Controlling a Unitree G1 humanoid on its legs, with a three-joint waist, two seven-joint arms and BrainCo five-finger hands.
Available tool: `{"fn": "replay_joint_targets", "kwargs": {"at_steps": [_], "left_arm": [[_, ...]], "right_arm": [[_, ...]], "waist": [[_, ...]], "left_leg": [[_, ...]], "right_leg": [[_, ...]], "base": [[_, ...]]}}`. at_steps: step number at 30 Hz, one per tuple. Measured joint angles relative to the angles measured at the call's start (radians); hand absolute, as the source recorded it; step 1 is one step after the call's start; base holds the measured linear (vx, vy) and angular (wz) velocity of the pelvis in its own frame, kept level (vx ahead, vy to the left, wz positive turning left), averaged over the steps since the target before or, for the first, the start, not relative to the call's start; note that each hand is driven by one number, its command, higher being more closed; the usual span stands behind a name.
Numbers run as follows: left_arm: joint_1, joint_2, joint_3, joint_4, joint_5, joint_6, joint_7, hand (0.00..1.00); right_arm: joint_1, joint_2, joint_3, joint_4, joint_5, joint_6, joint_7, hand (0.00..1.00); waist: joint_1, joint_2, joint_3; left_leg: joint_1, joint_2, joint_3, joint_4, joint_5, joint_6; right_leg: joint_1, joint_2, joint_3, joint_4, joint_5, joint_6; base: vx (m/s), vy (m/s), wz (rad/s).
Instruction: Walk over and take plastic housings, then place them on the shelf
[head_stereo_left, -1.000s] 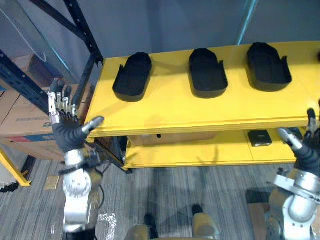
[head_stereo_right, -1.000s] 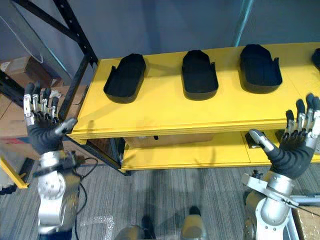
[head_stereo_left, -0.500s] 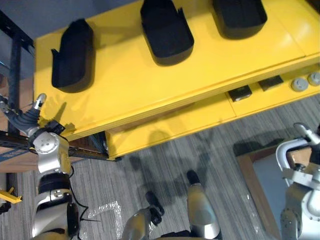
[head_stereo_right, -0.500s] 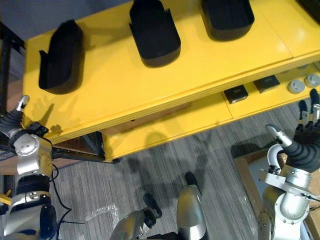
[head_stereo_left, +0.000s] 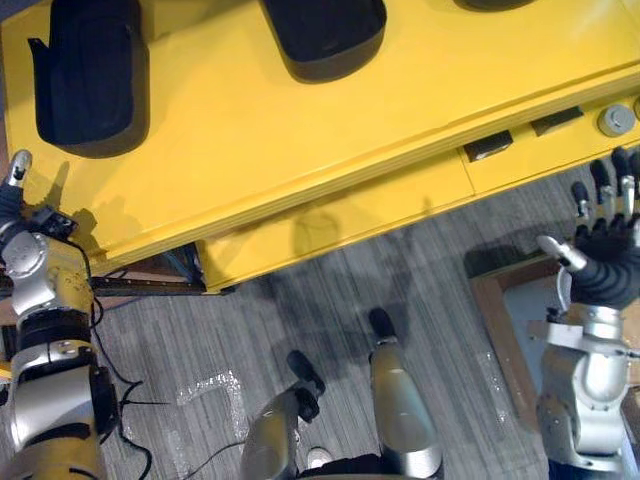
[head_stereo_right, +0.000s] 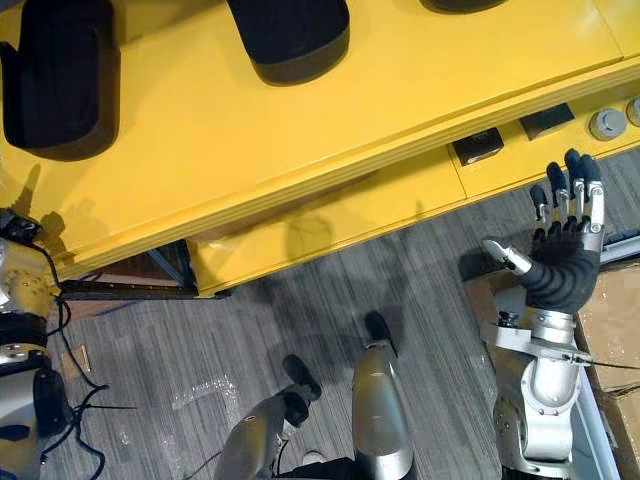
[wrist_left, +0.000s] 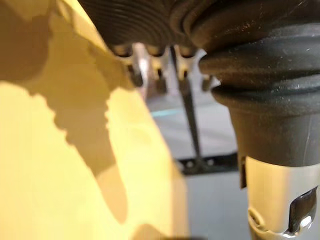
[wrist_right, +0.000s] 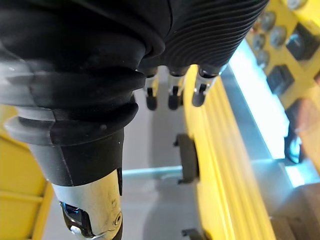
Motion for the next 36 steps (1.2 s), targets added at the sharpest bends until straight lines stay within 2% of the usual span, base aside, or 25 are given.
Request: {"fn": "replay_joint_targets", "kwargs": {"at_steps": [2,4,10,13,17,20,24,29,33,36], "left_arm": [[-0.001,0.001,0.000,0.001,-0.059,-0.024,-0.045,0.00],[-0.005,-0.004,-0.015,-0.001,-0.144,-0.057,-0.130,0.00],[-0.014,-0.037,-0.081,-0.048,-0.273,-0.083,-0.304,0.00],[-0.013,-0.043,-0.091,-0.056,-0.315,-0.085,-0.356,0.00],[-0.011,-0.060,-0.141,-0.113,-0.301,-0.082,-0.409,0.00],[-0.011,-0.080,-0.160,-0.151,-0.255,-0.065,-0.404,0.00],[-0.011,-0.080,-0.161,-0.166,-0.256,-0.036,-0.363,0.00],[-0.013,-0.080,-0.160,-0.168,-0.256,-0.034,-0.329,0.00],[-0.013,-0.080,-0.160,-0.168,-0.255,-0.035,-0.281,0.00],[-0.012,-0.080,-0.155,-0.168,-0.176,-0.040,-0.192,0.00]], "right_arm": [[-0.003,-0.001,0.000,0.000,0.000,0.000,0.003,0.00],[-0.006,-0.003,0.000,0.000,0.000,0.000,0.011,0.00],[-0.004,-0.009,-0.001,0.000,0.000,0.000,0.027,0.00],[-0.003,-0.013,-0.002,0.000,0.000,0.000,0.035,0.00],[0.008,-0.028,-0.002,0.000,-0.001,0.004,0.044,0.00],[0.012,-0.029,-0.002,0.000,-0.001,0.006,0.055,0.00],[0.032,-0.032,-0.003,0.000,-0.001,0.012,0.055,0.00],[0.064,-0.032,-0.008,0.000,-0.001,0.013,0.056,0.00],[0.074,-0.032,-0.011,0.000,-0.009,0.008,0.070,0.00],[0.087,-0.032,-0.011,0.000,-0.054,-0.006,0.100,0.00]], "waist": [[0.008,-0.002,0.001],[0.022,-0.005,0.003],[0.009,-0.007,0.004],[0.000,-0.007,0.004],[-0.005,-0.007,0.003],[-0.013,-0.009,0.003],[-0.031,-0.009,0.003],[-0.036,-0.009,0.002],[-0.037,-0.009,0.002],[-0.037,-0.008,0.002]], "left_leg": [[-0.003,-0.001,0.012,0.005,-0.002,0.003],[-0.004,-0.001,0.027,0.014,-0.008,0.006],[-0.001,0.002,0.052,0.043,-0.029,0.014],[-0.001,0.002,0.053,0.051,-0.034,0.016],[0.007,0.002,0.058,0.050,-0.034,0.016],[0.024,0.004,0.071,0.047,-0.034,0.017],[0.031,0.004,0.079,0.042,-0.034,0.017],[0.033,0.005,0.082,0.038,-0.034,0.016],[0.034,0.005,0.081,0.038,-0.034,0.017],[0.035,0.004,0.079,0.038,-0.034,0.017]], "right_leg": [[-0.007,-0.001,0.006,0.006,0.000,0.002],[-0.012,0.000,0.021,0.007,0.003,0.007],[-0.010,0.001,0.048,0.004,0.010,0.017],[-0.008,0.001,0.053,0.003,0.013,0.022],[-0.002,0.003,0.059,-0.002,0.017,0.026],[0.014,0.006,0.065,-0.012,0.020,0.027],[0.014,0.010,0.078,-0.017,0.025,0.028],[0.015,0.013,0.079,-0.024,0.031,0.026],[0.027,0.011,0.079,-0.045,0.043,0.028],[0.030,0.010,0.078,-0.048,0.045,0.029]], "base": [[0.00,0.007,-0.05],[0.00,0.013,-0.15],[0.01,0.021,-0.13],[0.02,0.017,-0.06],[0.01,0.003,-0.04],[0.03,0.013,-0.10],[0.03,0.005,-0.10],[0.00,0.000,-0.01],[0.02,0.009,0.00],[0.01,0.005,0.00]]}}
